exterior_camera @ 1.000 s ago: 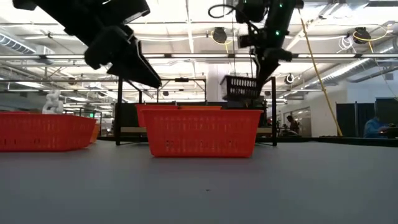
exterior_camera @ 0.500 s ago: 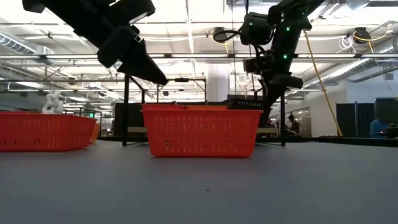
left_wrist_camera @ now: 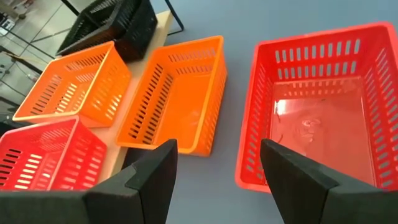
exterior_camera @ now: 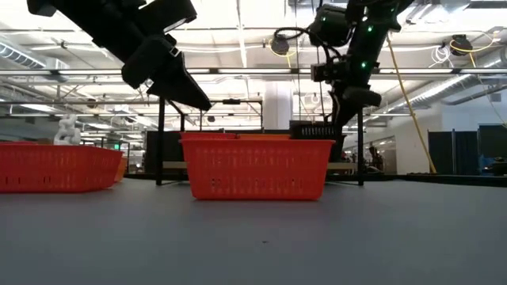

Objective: Stack baskets on shelf by color
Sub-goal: Stack the right black basket on top of the black basket on the shelf

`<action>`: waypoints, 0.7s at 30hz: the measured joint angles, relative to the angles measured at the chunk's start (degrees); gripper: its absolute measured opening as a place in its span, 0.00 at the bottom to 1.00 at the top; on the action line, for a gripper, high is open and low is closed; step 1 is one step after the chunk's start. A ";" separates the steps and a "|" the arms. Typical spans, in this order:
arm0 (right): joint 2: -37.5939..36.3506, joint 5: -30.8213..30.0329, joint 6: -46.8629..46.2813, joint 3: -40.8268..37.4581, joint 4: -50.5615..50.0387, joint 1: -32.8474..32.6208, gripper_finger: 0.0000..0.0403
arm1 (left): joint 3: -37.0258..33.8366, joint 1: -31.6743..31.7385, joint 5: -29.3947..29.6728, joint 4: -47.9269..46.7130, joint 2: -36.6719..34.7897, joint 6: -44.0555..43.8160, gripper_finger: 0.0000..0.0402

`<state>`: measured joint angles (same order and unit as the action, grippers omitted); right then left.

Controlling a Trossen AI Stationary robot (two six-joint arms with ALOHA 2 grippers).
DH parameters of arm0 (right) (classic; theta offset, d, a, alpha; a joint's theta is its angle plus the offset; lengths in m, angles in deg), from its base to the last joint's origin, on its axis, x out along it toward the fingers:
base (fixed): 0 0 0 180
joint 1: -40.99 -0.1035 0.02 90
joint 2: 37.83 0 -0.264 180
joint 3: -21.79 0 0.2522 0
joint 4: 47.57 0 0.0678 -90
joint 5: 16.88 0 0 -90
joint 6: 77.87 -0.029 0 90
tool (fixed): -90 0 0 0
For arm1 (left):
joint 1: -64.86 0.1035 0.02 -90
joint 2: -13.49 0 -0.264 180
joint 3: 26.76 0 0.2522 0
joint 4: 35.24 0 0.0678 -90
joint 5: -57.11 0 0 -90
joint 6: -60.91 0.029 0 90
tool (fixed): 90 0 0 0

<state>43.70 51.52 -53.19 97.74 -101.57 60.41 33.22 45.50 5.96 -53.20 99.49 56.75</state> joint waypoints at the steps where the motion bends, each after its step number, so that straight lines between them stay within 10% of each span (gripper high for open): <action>1: -0.68 -1.20 -0.02 0.00 0.44 0.02 0.24 | 0.00 0.01 0.00 -0.27 0.00 0.00 0.58; 21: -5.48 0.40 -8.20 0.00 5.20 -5.89 0.34 | 0.02 0.22 0.07 -0.79 0.02 -0.26 0.58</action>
<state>38.22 51.92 -61.39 97.74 -96.37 54.52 33.24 45.73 6.03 -53.99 99.51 56.49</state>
